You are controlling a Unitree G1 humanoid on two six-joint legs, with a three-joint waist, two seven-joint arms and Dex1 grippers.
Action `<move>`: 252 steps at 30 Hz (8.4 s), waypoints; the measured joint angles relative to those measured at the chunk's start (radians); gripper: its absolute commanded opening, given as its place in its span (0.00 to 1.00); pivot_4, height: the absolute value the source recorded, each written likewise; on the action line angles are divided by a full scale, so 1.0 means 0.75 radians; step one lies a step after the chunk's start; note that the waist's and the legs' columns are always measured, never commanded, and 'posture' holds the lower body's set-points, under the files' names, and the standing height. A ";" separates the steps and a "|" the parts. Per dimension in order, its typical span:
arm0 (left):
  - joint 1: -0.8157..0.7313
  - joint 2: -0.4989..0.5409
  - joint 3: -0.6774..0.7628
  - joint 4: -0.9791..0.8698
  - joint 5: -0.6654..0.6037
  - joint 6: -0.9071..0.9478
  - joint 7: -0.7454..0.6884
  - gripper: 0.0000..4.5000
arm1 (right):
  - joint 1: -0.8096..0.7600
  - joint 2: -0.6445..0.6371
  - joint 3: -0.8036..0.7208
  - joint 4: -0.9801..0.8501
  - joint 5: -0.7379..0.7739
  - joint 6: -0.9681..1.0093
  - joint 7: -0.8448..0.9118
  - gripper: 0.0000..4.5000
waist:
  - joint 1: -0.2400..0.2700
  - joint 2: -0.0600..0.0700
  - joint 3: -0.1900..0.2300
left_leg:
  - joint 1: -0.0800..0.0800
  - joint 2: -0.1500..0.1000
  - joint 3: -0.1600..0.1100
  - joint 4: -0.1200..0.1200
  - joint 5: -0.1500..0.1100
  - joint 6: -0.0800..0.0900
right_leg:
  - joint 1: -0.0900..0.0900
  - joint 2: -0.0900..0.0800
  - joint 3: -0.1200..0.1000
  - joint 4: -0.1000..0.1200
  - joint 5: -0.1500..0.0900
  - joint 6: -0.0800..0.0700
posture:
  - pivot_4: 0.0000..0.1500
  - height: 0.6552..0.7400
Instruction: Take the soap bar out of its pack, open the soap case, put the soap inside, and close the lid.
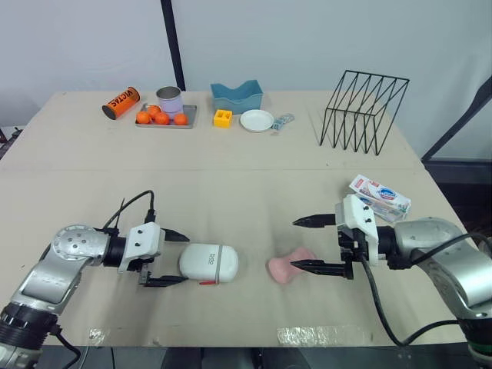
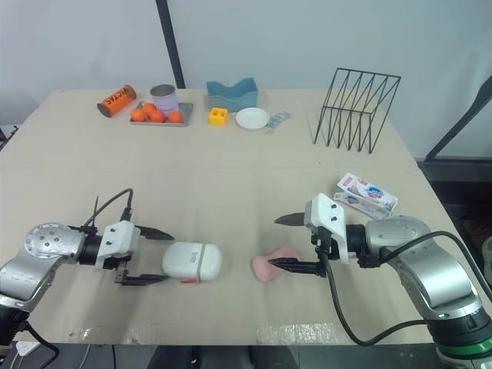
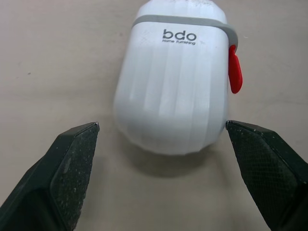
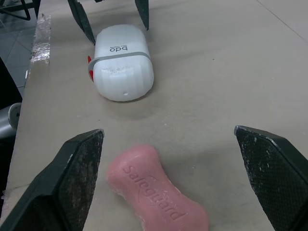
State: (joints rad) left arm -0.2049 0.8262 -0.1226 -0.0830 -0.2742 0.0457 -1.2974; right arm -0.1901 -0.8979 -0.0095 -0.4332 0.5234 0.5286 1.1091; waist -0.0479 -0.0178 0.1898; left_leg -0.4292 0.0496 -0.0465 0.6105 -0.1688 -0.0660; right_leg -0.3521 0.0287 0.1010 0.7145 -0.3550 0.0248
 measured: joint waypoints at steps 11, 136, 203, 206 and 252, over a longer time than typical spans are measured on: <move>-0.104 -0.044 -0.063 0.095 0.036 -0.012 -0.046 0.99 | 0.071 -0.021 -0.054 -0.062 0.007 0.027 -0.045 1.00 | 0.000 0.000 0.000 | 0.000 0.000 0.000 0.001 0.000 0.000 | 0.000 0.000 0.000 0.000 0.000 0.000 | 1.00 1.00; 0.093 -0.046 0.148 -0.128 -0.046 -0.152 0.137 0.77 | -0.359 0.245 -0.041 0.062 0.640 1.064 -0.359 1.00 | -0.004 -0.003 0.000 | -0.003 0.002 0.000 0.003 -0.001 0.001 | -0.002 0.002 0.000 0.001 0.001 -0.001 | 1.00 1.00; 0.164 -0.060 0.063 -0.214 0.027 -0.151 0.174 0.77 | -0.577 0.193 0.239 0.737 1.890 1.200 -1.554 0.45 | -0.002 -0.003 0.000 | -0.017 0.003 0.001 0.006 -0.002 0.003 | -0.018 0.003 0.001 0.003 0.001 -0.002 | 1.00 1.00; 0.194 -0.025 0.073 -0.213 0.019 -0.151 0.146 0.77 | -0.573 0.070 0.215 0.700 1.891 1.182 -1.551 0.45 | -0.002 -0.003 0.000 | -0.017 0.003 0.001 0.006 -0.002 0.003 | -0.018 0.003 0.002 0.003 0.001 -0.002 | 1.00 1.00; 0.018 -0.009 -0.015 -0.020 0.000 -0.113 -0.002 0.77 | -0.202 -0.956 0.017 0.369 0.426 0.511 -0.046 0.98 | -0.010 0.016 0.003 | -0.012 0.009 0.019 0.008 -0.005 0.009 | -0.021 0.002 0.009 0.003 0.001 0.000 | 1.00 1.00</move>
State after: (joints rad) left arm -0.1915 0.8193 -0.1337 -0.0983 -0.2742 -0.0390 -1.2987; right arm -0.3413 -1.6151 0.0034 -0.1568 0.8426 0.9120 1.0742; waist -0.0553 -0.0057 0.1923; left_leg -0.4382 0.0565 -0.0325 0.6168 -0.1726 -0.0595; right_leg -0.3679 0.0300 0.1079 0.7169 -0.3541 0.0247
